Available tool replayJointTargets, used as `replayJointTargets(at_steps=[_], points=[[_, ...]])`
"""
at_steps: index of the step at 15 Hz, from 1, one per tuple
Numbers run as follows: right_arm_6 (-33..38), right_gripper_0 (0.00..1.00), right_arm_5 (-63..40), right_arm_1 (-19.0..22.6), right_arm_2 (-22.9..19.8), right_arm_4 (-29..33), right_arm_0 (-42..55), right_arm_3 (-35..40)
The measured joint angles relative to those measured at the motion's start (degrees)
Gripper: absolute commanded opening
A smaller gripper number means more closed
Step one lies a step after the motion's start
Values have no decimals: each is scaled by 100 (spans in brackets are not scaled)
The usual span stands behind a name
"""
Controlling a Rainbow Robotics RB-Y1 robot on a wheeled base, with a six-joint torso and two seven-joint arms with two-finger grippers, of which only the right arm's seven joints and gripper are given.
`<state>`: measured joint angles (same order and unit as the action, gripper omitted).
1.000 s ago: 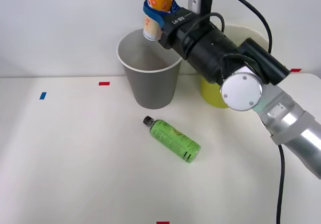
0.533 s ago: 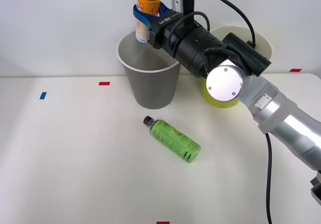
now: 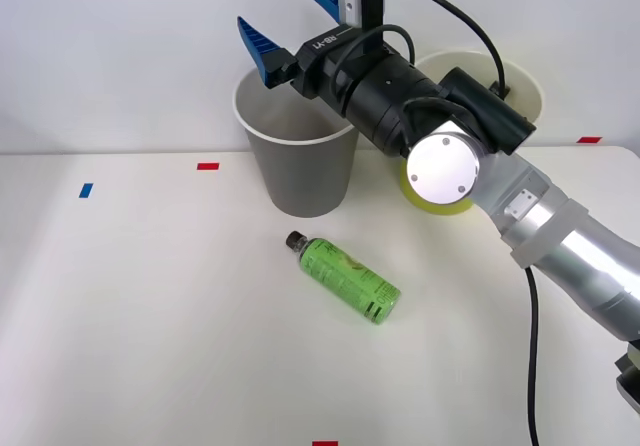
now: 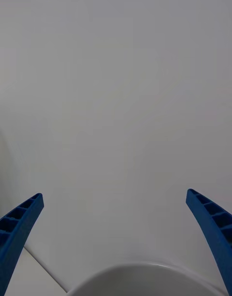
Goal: Put cans in the gray bin, plastic bottles in the light green bin
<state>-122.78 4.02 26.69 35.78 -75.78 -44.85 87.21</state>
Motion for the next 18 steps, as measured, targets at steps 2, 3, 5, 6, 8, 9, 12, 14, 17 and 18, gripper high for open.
replayJointTargets(at_steps=[2, 3, 5, 6, 8, 9, 12, 14, 17, 18], points=[[-58, 100, 16, 127, -8, 73, 125, 175], [-97, 100, 18, 245, -31, 111, 293, 442], [-175, 100, 44, 494, -80, 191, 781, 1086], [-225, 100, 130, 652, -100, 235, 1151, 1497], [-343, 100, 471, 1015, -123, 334, 1952, 2310], [-401, 100, 643, 1195, -129, 381, 2297, 2620], [-490, 100, 1398, 1672, -147, 668, 3457, 3357], [-508, 100, 1918, 1976, -169, 832, 4198, 3650], [-517, 100, 2465, 2322, -316, 1035, 5270, 3940], [-517, 100, 2601, 2391, -392, 1096, 5617, 4004]])
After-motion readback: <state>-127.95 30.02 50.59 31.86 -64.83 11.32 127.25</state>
